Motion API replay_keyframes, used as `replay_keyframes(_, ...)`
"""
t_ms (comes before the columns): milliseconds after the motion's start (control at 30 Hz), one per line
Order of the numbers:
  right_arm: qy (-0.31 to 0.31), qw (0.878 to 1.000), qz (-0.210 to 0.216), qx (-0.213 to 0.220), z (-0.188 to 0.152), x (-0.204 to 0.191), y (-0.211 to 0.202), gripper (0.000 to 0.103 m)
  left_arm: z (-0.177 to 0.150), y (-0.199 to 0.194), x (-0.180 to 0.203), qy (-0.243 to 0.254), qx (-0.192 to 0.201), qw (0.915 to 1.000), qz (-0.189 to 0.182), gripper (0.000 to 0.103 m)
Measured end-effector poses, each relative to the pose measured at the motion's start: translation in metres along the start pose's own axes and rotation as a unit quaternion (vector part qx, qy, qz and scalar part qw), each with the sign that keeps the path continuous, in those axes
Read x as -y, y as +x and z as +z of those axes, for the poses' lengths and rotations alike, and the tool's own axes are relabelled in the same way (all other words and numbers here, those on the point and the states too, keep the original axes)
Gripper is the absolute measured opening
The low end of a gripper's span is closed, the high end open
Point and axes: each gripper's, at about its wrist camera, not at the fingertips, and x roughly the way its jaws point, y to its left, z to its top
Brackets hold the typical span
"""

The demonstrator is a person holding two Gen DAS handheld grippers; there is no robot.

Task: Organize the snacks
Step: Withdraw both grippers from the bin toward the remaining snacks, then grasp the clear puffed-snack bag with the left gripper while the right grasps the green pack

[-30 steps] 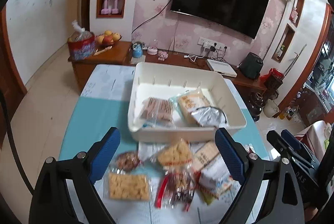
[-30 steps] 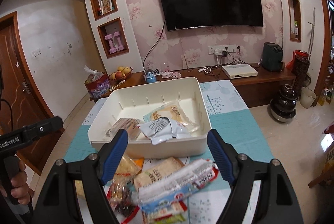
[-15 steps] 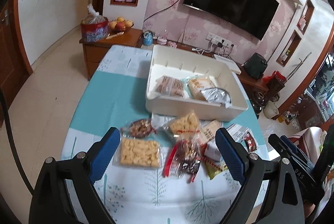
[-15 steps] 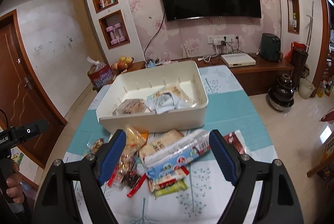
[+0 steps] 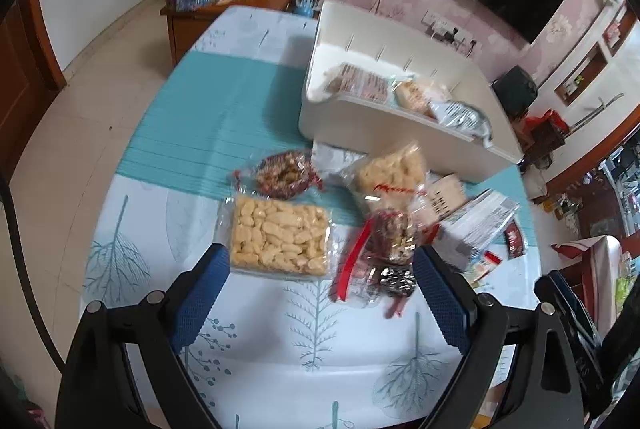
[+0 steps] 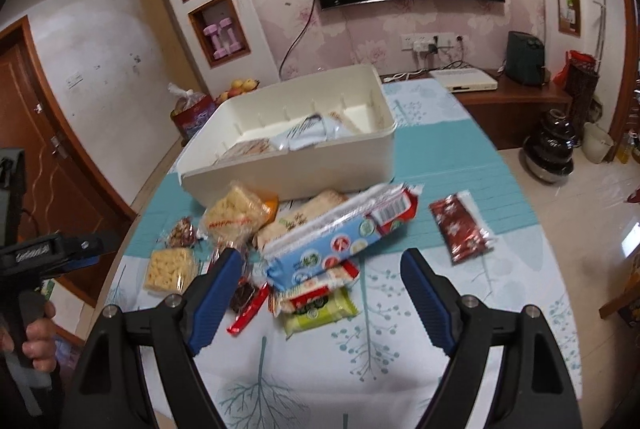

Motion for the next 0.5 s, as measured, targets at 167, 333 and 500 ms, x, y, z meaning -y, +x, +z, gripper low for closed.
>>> replay_keyframes(167,-0.027,1.000,0.000,0.006,-0.021,-0.004,0.008,0.082,-0.001,0.033,-0.008,-0.012,-0.039,0.9991,0.003,0.092)
replay_keyframes(333,-0.053,0.999,0.015,0.004,-0.040,-0.008,0.016,0.082,-0.004,0.056,-0.012,-0.016,-0.062,0.9980,0.007,0.092)
replay_keyframes(500,-0.064,0.998,0.026,-0.002,-0.056,-0.008,0.027,0.082,-0.004,0.076,-0.013,-0.019,-0.080,0.9965,0.014,0.092)
